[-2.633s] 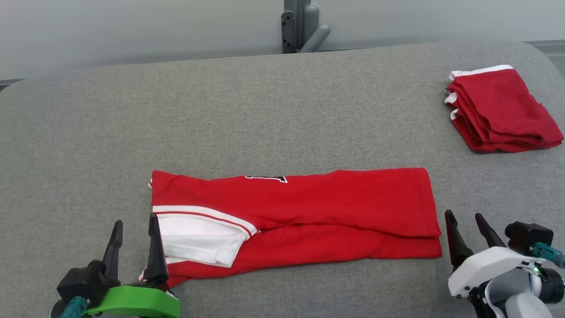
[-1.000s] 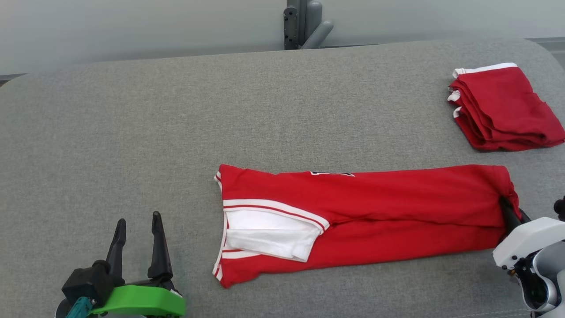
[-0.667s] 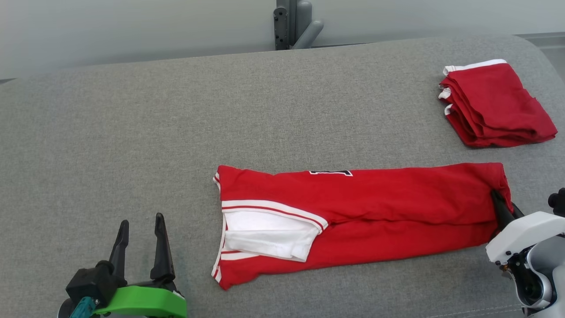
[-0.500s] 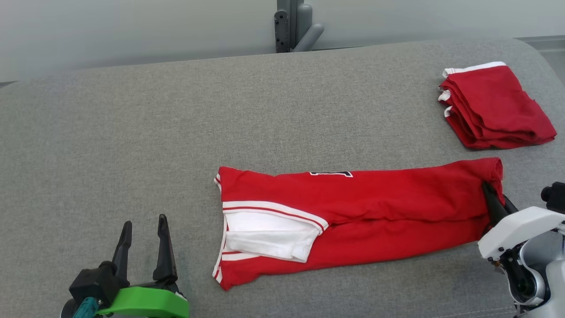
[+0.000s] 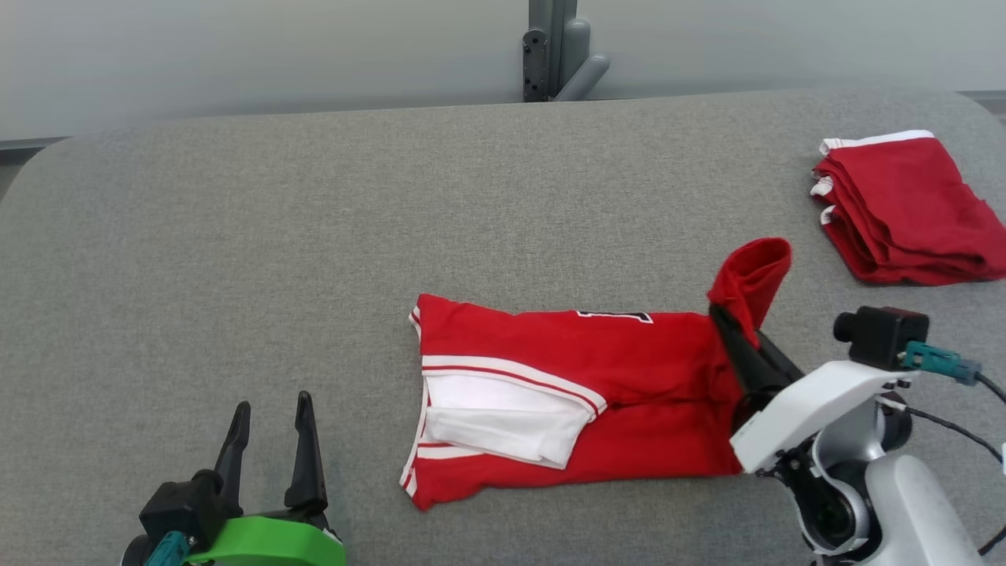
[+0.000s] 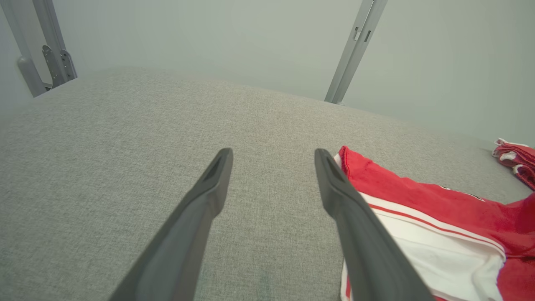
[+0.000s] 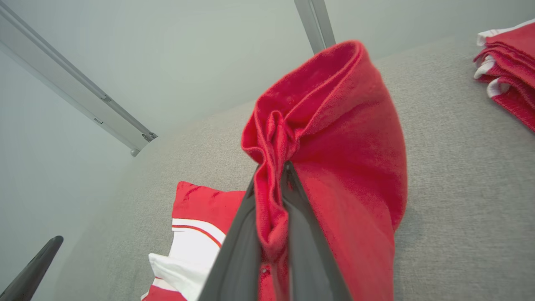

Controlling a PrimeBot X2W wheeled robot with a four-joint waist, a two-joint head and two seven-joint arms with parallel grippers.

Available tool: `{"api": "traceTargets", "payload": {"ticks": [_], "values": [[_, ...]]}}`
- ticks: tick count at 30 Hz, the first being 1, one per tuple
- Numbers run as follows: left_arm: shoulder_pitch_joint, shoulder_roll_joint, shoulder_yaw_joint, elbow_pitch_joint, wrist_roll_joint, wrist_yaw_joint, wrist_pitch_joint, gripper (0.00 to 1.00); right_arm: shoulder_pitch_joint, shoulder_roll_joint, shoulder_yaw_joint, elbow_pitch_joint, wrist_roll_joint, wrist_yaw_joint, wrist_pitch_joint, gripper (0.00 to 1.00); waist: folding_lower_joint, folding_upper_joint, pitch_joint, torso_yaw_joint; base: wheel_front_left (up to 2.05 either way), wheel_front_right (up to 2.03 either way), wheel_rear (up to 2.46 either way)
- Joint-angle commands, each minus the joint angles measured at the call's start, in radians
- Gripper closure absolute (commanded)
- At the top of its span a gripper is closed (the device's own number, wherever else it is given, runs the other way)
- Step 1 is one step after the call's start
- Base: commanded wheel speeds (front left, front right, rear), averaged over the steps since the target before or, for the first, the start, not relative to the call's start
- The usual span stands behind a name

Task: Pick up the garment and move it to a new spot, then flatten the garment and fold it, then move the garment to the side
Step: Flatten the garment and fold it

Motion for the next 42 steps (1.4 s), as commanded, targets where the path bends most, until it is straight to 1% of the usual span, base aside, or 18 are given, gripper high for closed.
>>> {"api": "traceTargets", "payload": {"ticks": [1,5,9,18,19,22,28,36,37,38,39,40,42], "values": [[0.001,0.006,-0.002,0.004,0.004,-0.007,-0.002,0.00,-0.009,0.013,0.039,-0.005,0.019,0.000,0.002,1.00,0.0000,0.0014,-0.003,0.015,0.00,0.00,0.00],[-0.007,0.005,-0.008,0.007,0.002,-0.009,0.000,0.00,-0.028,0.035,0.136,0.025,0.048,0.000,-0.009,1.00,0.0000,0.0014,-0.006,0.036,0.00,0.00,0.00],[-0.015,0.008,-0.012,0.013,0.001,-0.014,0.000,0.00,-0.061,0.048,0.203,0.075,0.085,0.000,-0.049,1.00,0.0000,0.0014,-0.002,0.060,0.00,0.00,0.00],[-0.034,0.002,-0.025,0.021,0.003,-0.020,-0.001,0.00,-0.182,0.053,0.361,0.215,0.171,0.000,-0.138,1.00,0.0000,0.0014,0.027,0.123,0.00,0.00,0.00],[-0.034,0.002,-0.025,0.021,0.003,-0.020,-0.001,0.00,-0.182,0.053,0.361,0.215,0.171,0.000,-0.138,1.00,0.0000,0.0014,0.027,0.123,0.00,0.00,0.00],[-0.046,-0.003,-0.028,0.030,0.002,-0.025,-0.001,0.00,-0.217,0.053,0.405,0.268,0.200,0.000,-0.162,1.00,0.0000,0.0014,0.035,0.146,0.00,0.00,0.00],[-0.052,-0.012,-0.030,0.042,0.005,-0.026,-0.003,0.00,-0.269,0.053,0.482,0.396,0.238,0.000,-0.201,1.00,0.0000,0.0014,0.036,0.182,0.00,0.00,0.00],[-0.058,-0.018,-0.027,0.050,0.005,-0.033,-0.004,0.00,-0.340,0.053,0.564,0.558,0.297,0.000,-0.266,1.00,0.0000,0.0014,0.038,0.204,0.00,0.00,0.00],[-0.059,-0.019,-0.026,0.051,0.006,-0.033,-0.004,0.00,-0.349,0.052,0.574,0.576,0.303,0.000,-0.275,0.92,0.0000,0.0014,0.039,0.205,0.00,0.00,0.00],[-0.060,-0.019,-0.027,0.052,0.007,-0.033,-0.004,0.00,-0.358,0.053,0.585,0.591,0.312,0.000,-0.284,0.70,0.0000,0.0014,0.040,0.205,0.00,0.00,0.00],[-0.061,-0.020,-0.024,0.053,0.008,-0.033,-0.004,0.00,-0.371,0.053,0.608,0.609,0.332,0.000,-0.299,0.17,0.0000,0.0014,0.040,0.205,0.00,0.00,0.00],[-0.060,-0.020,-0.024,0.054,0.008,-0.033,-0.005,0.00,-0.378,0.053,0.619,0.616,0.340,0.000,-0.307,0.00,0.0000,0.0014,0.040,0.205,0.00,0.00,0.00],[-0.058,-0.021,-0.021,0.054,0.008,-0.033,-0.005,0.00,-0.391,0.053,0.642,0.624,0.354,0.000,-0.322,0.00,0.0000,0.0014,0.039,0.202,0.00,0.00,0.00]]}}
